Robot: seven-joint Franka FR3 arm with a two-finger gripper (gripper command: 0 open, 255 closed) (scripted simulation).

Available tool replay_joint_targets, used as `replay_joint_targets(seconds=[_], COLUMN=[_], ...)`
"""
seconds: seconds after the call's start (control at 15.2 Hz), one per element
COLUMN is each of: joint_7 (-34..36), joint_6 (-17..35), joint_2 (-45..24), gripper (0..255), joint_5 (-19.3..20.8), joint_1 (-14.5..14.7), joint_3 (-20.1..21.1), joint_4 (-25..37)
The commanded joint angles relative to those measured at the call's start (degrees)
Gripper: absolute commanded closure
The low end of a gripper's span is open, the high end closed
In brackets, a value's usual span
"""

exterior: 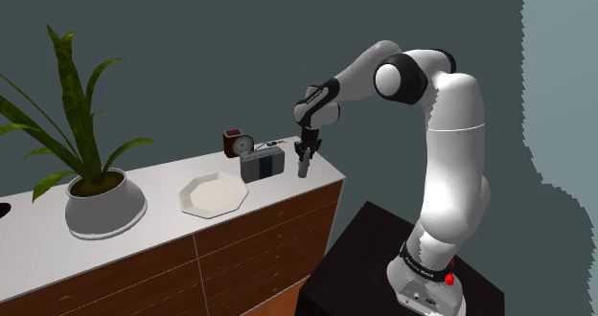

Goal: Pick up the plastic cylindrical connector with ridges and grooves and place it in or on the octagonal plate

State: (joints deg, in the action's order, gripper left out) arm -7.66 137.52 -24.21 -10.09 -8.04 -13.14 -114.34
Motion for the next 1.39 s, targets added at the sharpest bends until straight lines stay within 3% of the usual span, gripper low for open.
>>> replay_joint_targets(seconds=[0.0,0.79,1.32], joint_7=[0.32,1.88,11.99], joint_6=[-1.12,-8.01,-10.95], joint_2=[1.03,6.46,3.51], gripper=[255,255,255], joint_5=[0.40,2.57,3.32], joint_1=[0.19,0.91,7.16], joint_3=[-0.22,-1.25,1.77], joint_4=[0.13,1.77,8.11])
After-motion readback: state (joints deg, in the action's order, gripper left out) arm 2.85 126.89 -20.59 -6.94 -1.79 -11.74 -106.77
